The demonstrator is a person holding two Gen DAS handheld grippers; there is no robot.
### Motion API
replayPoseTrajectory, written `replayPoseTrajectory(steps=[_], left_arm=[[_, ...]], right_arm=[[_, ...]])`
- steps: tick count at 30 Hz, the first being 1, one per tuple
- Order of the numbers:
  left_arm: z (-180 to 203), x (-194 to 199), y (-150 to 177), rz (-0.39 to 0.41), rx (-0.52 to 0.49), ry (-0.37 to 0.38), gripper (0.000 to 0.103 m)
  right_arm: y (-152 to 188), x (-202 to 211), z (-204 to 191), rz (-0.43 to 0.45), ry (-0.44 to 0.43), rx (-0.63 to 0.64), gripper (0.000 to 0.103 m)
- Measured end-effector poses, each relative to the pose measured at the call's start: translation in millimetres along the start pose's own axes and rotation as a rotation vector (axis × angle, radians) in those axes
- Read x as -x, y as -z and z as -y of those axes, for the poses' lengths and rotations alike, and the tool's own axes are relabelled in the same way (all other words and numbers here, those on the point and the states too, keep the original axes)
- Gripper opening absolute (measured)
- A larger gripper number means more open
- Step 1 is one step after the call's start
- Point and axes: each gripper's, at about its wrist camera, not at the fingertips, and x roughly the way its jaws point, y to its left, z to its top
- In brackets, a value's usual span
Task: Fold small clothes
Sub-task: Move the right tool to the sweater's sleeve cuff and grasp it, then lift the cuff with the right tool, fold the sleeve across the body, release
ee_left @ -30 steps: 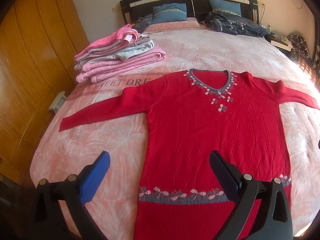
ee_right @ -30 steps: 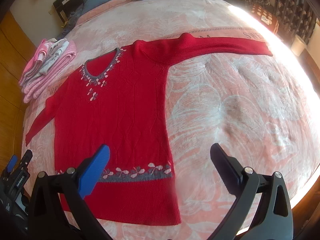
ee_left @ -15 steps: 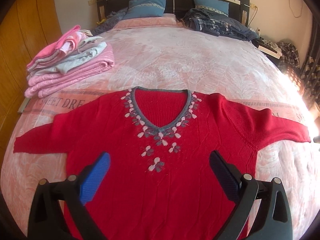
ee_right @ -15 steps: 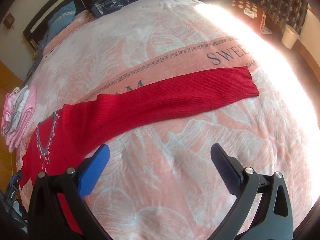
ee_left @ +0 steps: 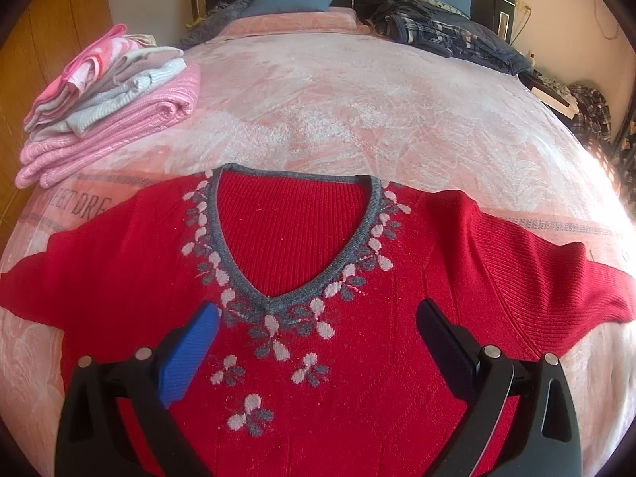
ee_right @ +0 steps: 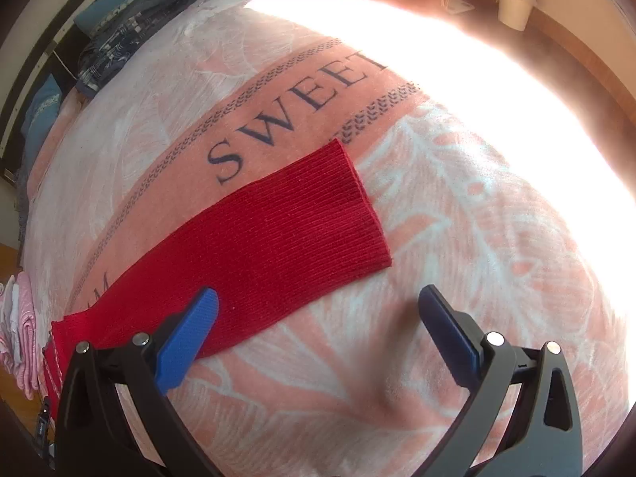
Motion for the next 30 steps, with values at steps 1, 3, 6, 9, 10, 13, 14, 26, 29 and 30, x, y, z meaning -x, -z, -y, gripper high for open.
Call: replayPoseTrajectory(steps=[1,3,6,9,10,13,14,26,29,30], left_arm=[[-1.6,-3.0,0.5,0.002,0.002,-0.011,0.099],[-6.4,-8.5,2.9,-0.005,-0.005,-0.032,0.099],[-14.0,-14.2,6.0,-0.021,0.001,-0.048,0.099],[-16.7,-14.3,6.6,-0.024,0.003,-0.050,0.099],[-16.5,-13.3,6.2,-0.021,0.000,-0.049,0.099],[-16.2,-9.5,5.3,-0.008,-0.006,-0.046,0.099],[-17.2,-8.6,4.2,-0.006,-0.004,-0.047,0.099],[-52.5,-1.0,-11.0,-0.006,0.051,-0.054,0.099],[-67.9,-0.9,-15.3,-0.005,0.055,-0.071,0.099],[-73.3,-1.4,-16.3,-0.003,0.054,-0.080,0.099]], right_arm=[[-1.3,-3.2,1.8,-0.001,0.004,-0.006,0.100],[-2.8,-10.3,4.3,-0.010,-0.009,-0.027,0.100],[-2.1,-15.7,-1.2,-0.002,0.021,-0.015,0.098],[-1.6,-15.7,-10.4,0.019,0.078,0.020,0.074],[-1.4,-13.8,-11.5,0.029,0.067,0.017,0.069],[-2.8,-10.3,-9.5,0.048,0.023,-0.010,0.042],[-2.8,-9.0,-8.7,0.057,-0.006,-0.017,0.029],[13.0,20.9,-69.1,0.161,-0.146,0.068,0.006],[23.4,19.6,-105.4,0.142,-0.162,0.136,0.006],[28.1,18.3,-119.7,0.132,-0.169,0.163,0.006]])
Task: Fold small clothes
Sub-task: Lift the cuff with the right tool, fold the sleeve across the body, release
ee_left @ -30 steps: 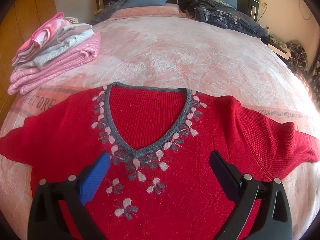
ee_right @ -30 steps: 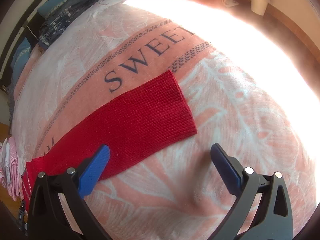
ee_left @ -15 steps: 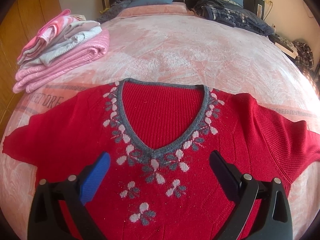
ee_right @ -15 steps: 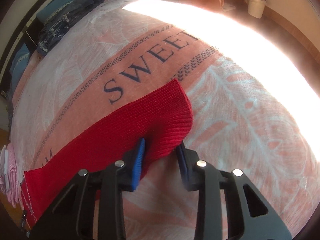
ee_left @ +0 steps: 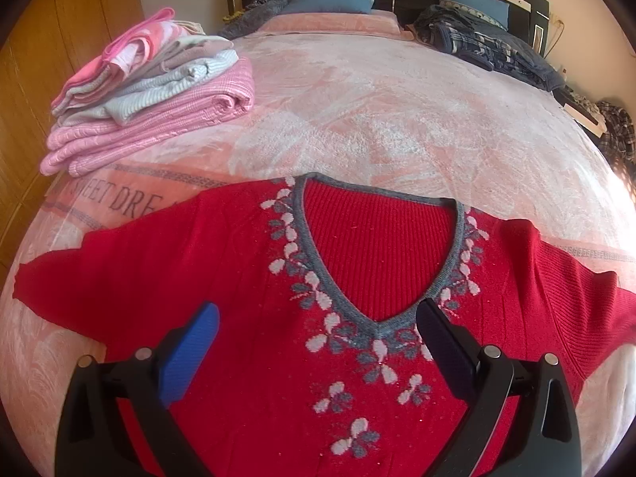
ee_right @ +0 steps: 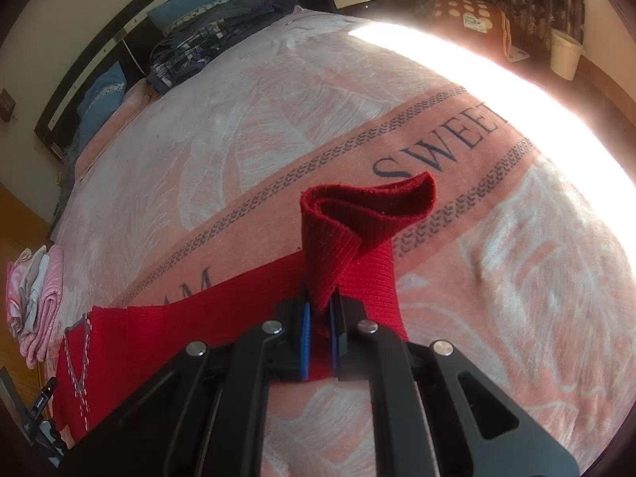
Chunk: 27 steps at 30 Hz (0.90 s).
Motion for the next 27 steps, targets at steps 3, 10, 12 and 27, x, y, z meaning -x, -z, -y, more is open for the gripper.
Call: replayPoseTrajectory(steps=[3,10,12,27], left_arm=[[-16.5,-7.9,-3.5,-0.014,0.003,-0.008,0.099],[-46.4,-28.7,-5.2,-0.079,-0.012,0.015,0.099],[-51.9,-31.1,-6.1,-0.094,-0.015,0.033,0.099],[-62.2,-13.4,-7.1,-0.125,0.000,0.236,0.099]], right_arm=[[10.1,-8.6,-42.1,-0.032,-0.031,0.074,0.006],[43.8,-19.2,-152.9,-0.100,-0.166,0.262,0.006],[56.5,-17.8,-187.1,-0.109,-0.210,0.316,0.006],[153.4,-31.3,-377.3,-0.275,-0.514,0.615,0.006]])
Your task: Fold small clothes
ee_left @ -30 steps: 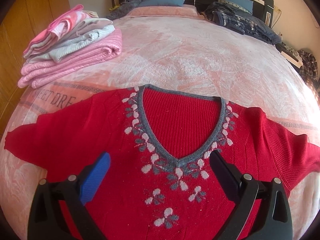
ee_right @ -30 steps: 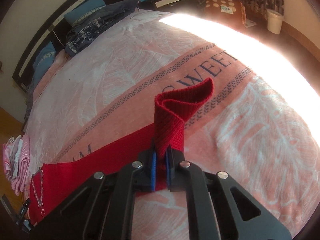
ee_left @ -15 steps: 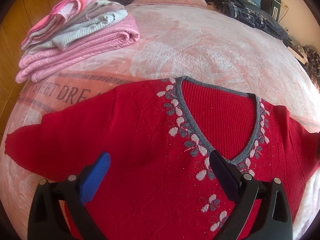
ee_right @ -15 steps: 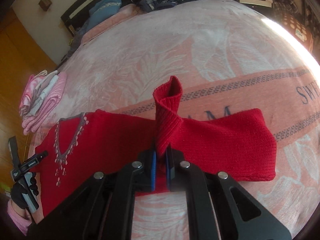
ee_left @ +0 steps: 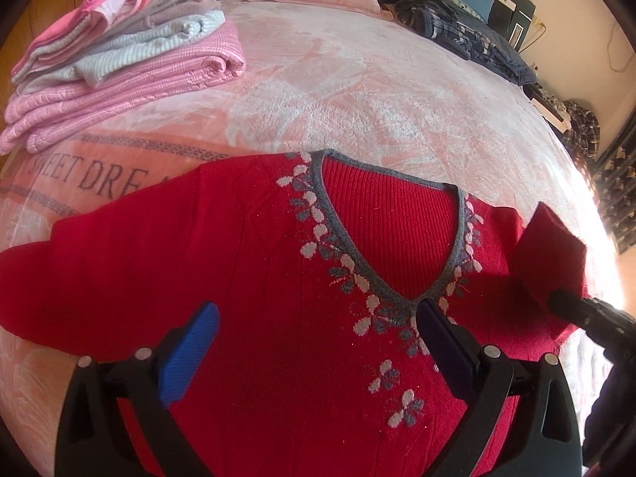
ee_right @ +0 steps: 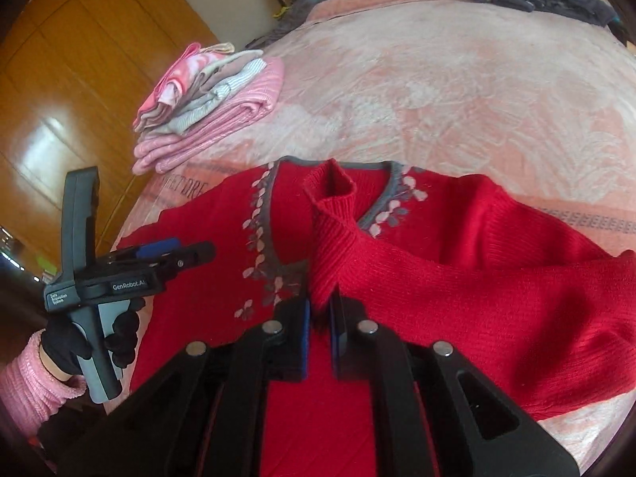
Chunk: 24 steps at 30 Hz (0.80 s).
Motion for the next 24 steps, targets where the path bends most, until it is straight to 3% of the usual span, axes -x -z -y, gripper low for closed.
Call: replayPoseTrajectory(steps=[6,10,14,19,24], left_arm=[[3.7,-2.9,3.5,-0.012,-0.015,0.005,0.099],[11.5,-12.0,8.5,-0.054,-0.008,0.033,0.099],[28.4,-18.6,14.9,-0.088,-0.019,0.074,0.099],[56.7,-32.1,27.3,-0.159,-0.079,0.100,0.099],[76.7,-45.2,31.4,-0.198,-0.073,0.149,0.099]], right_arm=[[12.7,-53.6,-20.2,-0.109,0.018,0.035,0.018],[25.3,-61.8,-19.4,-0.139,-0.022,0.026,0.027],[28.2,-34.7,-9.8,-0.121,-0.070,-0.008,0.039],[38.6,17.0,17.9,-0.055,0.010,-0.027,0.039],[55.6,49.4,56.0,-0.007,0.048,-0.119,0.039]])
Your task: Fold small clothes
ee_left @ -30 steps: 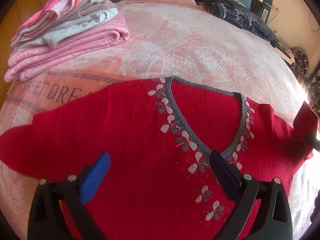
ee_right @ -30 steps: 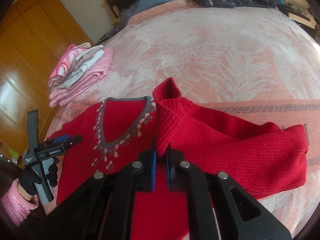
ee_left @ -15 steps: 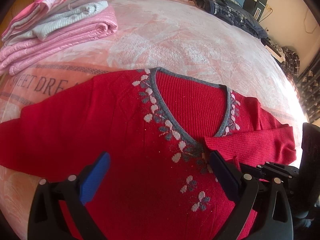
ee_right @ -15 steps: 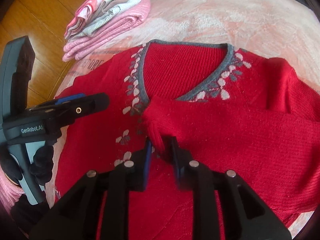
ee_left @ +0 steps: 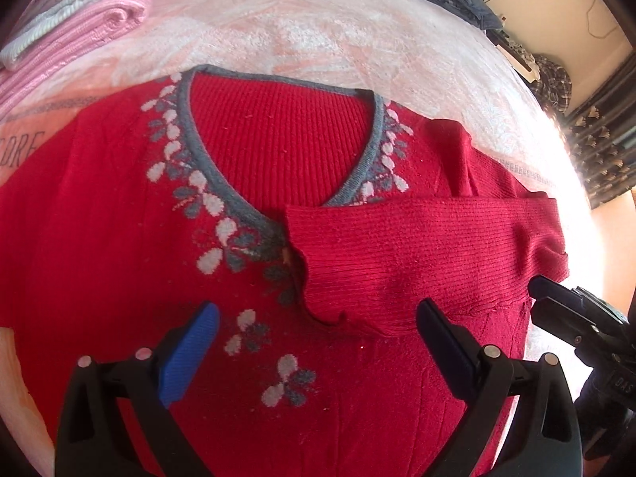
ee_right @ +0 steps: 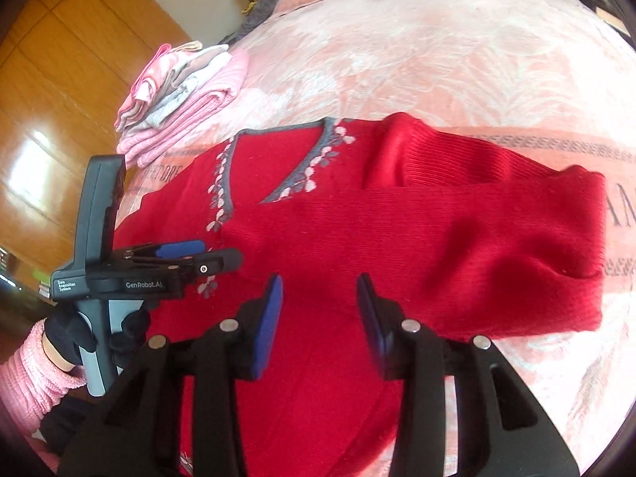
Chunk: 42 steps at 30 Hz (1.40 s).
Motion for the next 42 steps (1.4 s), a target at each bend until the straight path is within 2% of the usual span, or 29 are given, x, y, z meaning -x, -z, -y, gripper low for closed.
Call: replayPoseTrajectory(steps=[3,6,8,9,10,11,12,15,18,23,29,33,38,40,42], left_arm=[[12.5,-5.1,-0.5,0.010,-0.026,-0.012,0.098],[21.8,-5.6,0.6,0.029,-0.052,-0.048,0.077],[23.9,-3.2,0.1,0.055,-0.055,-0.105,0.048],[24.3,-2.0,0.1,0.067,-0.059,-0.130,0.040],[23.8,-0.4,-0.2,0.082,-0.058,-0.138,0.023],[21.2,1.8,-0.6,0.096,-0.052,-0.110,0.007],[18.1,3.4,-1.3,0.098,-0.039,-0.066,0.007],[9.8,15.2,-3.0,0.134,0.004,-0.022,0.006],[7.4,36.5,-5.9,0.202,-0.004,-0.008,0.006],[-13.6,80.0,-17.7,0.300,0.028,-0.018,0.006],[-72.3,114.4,-30.2,0.362,0.098,-0.068,0.006],[-107.2,120.3,-30.5,0.363,0.130,-0.101,0.006],[-125.0,96.8,-23.7,0.284,0.123,-0.112,0.006],[-128.8,83.9,-20.1,0.262,0.119,-0.137,0.006],[-133.2,70.9,-17.7,0.231,0.118,-0.154,0.006]], right_arm=[[6.2,7.6,14.5,0.016,0.010,-0.032,0.039],[9.6,13.3,21.3,0.024,0.019,-0.042,0.041],[11.7,17.6,25.4,0.027,0.024,-0.049,0.041],[11.5,18.3,26.9,0.030,0.027,-0.057,0.041],[12.2,20.2,29.5,0.033,0.031,-0.066,0.041],[12.6,21.8,31.8,0.038,0.033,-0.076,0.041],[13.4,24.1,34.6,0.043,0.033,-0.085,0.041],[12.2,29.4,39.0,0.056,0.039,-0.103,0.041],[8.8,34.2,41.6,0.072,0.033,-0.119,0.042],[1.9,39.2,45.7,0.097,0.044,-0.140,0.043],[-1.7,36.4,63.1,0.103,0.095,-0.202,0.048],[0.1,22.0,76.0,0.067,0.090,-0.259,0.048],[-0.1,-1.5,84.9,0.023,0.049,-0.325,0.048],[-1.3,-7.6,83.2,0.005,0.071,-0.323,0.043],[-2.6,-11.0,78.3,-0.016,0.133,-0.288,0.030]])
